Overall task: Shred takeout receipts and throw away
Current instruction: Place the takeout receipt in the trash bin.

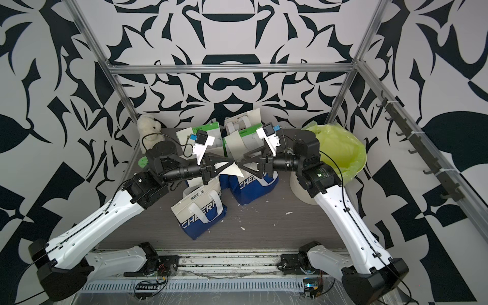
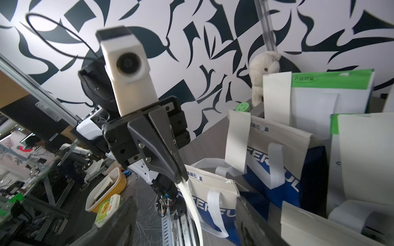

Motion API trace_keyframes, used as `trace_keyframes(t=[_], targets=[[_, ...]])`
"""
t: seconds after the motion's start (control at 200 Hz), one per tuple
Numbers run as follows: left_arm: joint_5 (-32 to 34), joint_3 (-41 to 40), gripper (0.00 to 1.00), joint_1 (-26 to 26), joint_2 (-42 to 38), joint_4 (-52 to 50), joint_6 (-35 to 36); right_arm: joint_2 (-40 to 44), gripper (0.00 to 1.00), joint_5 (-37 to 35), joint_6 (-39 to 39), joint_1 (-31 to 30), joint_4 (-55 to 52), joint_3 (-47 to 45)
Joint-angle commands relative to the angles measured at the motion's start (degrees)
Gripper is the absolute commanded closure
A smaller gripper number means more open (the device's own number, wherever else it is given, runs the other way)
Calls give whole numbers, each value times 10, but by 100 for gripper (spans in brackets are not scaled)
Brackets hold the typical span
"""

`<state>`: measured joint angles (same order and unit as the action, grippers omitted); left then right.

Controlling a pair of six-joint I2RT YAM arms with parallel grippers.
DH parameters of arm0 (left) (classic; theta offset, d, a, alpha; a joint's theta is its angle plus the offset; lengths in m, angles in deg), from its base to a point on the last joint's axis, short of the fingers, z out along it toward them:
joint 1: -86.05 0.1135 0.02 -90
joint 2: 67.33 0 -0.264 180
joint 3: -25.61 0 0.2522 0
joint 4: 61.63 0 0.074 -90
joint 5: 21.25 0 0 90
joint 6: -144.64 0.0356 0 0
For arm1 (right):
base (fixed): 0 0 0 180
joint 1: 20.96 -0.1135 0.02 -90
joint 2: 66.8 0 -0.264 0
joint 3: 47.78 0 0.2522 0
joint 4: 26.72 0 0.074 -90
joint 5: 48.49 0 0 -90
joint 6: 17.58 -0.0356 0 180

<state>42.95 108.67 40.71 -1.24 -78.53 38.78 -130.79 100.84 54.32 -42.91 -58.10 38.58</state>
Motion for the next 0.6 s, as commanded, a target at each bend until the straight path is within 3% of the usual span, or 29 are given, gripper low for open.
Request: trace_keyframes(t=[0.0, 0.185, 0.285, 0.375, 0.595], targets=[[-9, 17, 100, -1, -4, 20, -10, -12, 29, -7, 51, -24, -30, 27], [-10, 10, 100, -1, -10, 30, -14, -26, 31, -30, 69, -55, -55, 31], [-11, 10, 100, -1, -9, 30, -14, -31, 39, -39, 63, -69, -54, 33], [-10, 9, 100, -1, -8, 31, -15, -39, 51, -49, 42, -75, -51, 40], [-10, 5, 100, -1, -13, 31, -15, -57, 98, -56, -2, -76, -42, 64]])
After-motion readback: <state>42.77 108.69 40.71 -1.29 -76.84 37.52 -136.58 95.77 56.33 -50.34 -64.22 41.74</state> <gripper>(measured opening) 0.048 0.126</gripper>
